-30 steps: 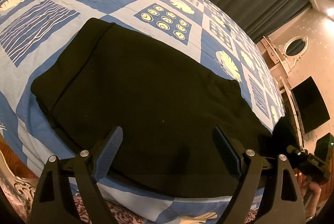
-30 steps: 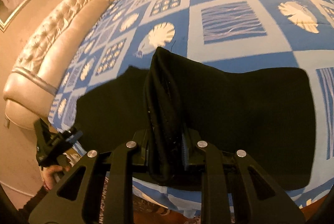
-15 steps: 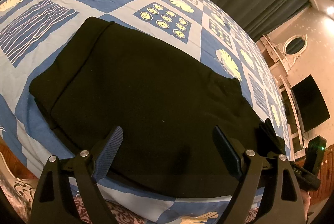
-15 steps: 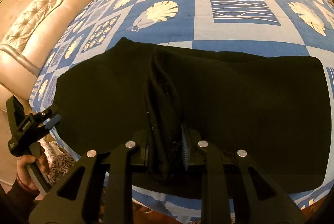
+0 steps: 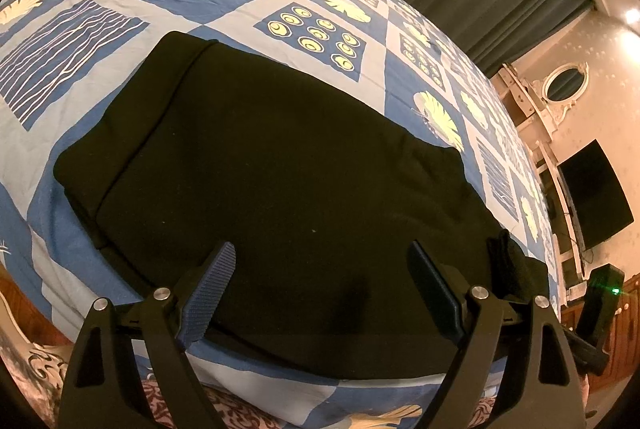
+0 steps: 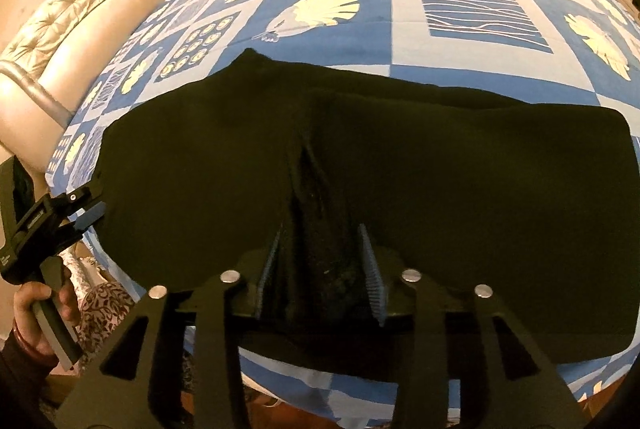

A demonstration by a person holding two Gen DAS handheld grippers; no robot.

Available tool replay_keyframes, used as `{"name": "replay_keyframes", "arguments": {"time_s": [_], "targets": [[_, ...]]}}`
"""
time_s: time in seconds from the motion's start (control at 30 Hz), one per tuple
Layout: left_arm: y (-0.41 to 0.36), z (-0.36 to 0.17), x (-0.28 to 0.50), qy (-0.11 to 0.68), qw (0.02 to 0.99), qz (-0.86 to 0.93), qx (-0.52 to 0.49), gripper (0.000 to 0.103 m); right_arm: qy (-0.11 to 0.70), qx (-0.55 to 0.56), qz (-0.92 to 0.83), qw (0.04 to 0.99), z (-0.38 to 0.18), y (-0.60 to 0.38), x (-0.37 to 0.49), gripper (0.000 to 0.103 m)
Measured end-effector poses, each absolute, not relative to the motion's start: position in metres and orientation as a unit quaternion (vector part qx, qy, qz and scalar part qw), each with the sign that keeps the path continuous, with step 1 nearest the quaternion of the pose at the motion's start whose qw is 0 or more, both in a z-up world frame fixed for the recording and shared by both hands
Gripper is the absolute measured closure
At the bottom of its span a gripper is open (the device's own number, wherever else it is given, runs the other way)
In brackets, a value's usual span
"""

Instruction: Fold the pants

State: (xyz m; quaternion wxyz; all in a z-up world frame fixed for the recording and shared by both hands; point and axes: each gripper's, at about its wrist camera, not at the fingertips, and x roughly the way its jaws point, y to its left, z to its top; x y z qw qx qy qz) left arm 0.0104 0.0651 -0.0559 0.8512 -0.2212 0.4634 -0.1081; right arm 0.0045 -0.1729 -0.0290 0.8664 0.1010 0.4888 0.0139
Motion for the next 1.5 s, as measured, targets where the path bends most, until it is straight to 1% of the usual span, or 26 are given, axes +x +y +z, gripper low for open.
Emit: {"name": "replay_keyframes", "arguments": {"time_s": [0.13,0.33,0.53,0.6,0.63,0.7,0.83,0.93,1.03,1.13,1.23,1.3,1.37,1.4,1.43,1.47,1.5], "targets": [[0.068,-0.056,0.011,0.464,0.851,-0.108,-0.222,0.017,0.493,0.102,0.031,0.864,-0.031,-0.162,0.003,0.061],[0.067,-0.056,0.011,0.464,0.851,-0.108,-0.222,0.017,0.498,0.092,0.057,0.861,-0.029,-0.146,-0.005,0.050],[0.066,-0.056,0.009,0.464,0.851,-0.109,-0.223,0.017,0.501,0.114,0.102,0.852,-0.011,-0.151,-0.020,0.048],[0.066,-0.056,0.010,0.464,0.850,-0.109,-0.223,0.017,0.489,0.142,0.114,0.853,0.006,-0.170,-0.031,0.045],[0.066,-0.056,0.009,0.464,0.850,-0.109,-0.224,0.017,0.481,0.154,0.113,0.856,0.013,-0.181,-0.036,0.038],[0.065,-0.057,0.008,0.464,0.851,-0.109,-0.222,0.017,0.461,0.183,0.105,0.862,0.030,-0.211,-0.046,0.036],[0.065,-0.057,0.006,0.464,0.852,-0.108,-0.219,0.017,0.409,0.263,0.048,0.872,0.052,-0.310,-0.080,0.030],[0.064,-0.057,0.005,0.464,0.852,-0.108,-0.217,0.017,0.382,0.347,0.019,0.856,0.037,-0.380,-0.106,0.029],[0.064,-0.056,0.005,0.463,0.854,-0.107,-0.211,0.017,0.375,0.432,0.018,0.820,-0.002,-0.427,-0.126,0.028],[0.064,-0.056,0.011,0.464,0.855,-0.107,-0.206,0.017,0.381,0.486,0.040,0.786,-0.040,-0.443,-0.134,0.028],[0.065,-0.055,0.012,0.465,0.855,-0.108,-0.204,0.017,0.398,0.489,0.075,0.773,-0.057,-0.436,-0.131,0.028],[0.066,-0.055,0.012,0.465,0.854,-0.109,-0.203,0.017,0.402,0.479,0.081,0.776,-0.058,-0.431,-0.128,0.028],[0.066,-0.055,0.012,0.466,0.855,-0.109,-0.202,0.017,0.408,0.468,0.087,0.779,-0.056,-0.425,-0.124,0.030],[0.066,-0.055,0.012,0.466,0.855,-0.109,-0.202,0.017,0.410,0.462,0.086,0.781,-0.056,-0.423,-0.122,0.035],[0.066,-0.055,0.012,0.465,0.855,-0.109,-0.203,0.017,0.417,0.453,0.082,0.783,-0.056,-0.421,-0.121,0.054],[0.066,-0.055,0.012,0.465,0.855,-0.109,-0.203,0.017,0.425,0.450,0.079,0.781,-0.059,-0.419,-0.119,0.062],[0.066,-0.055,0.012,0.466,0.854,-0.109,-0.203,0.017,0.431,0.448,0.070,0.780,-0.062,-0.418,-0.120,0.065]]}}
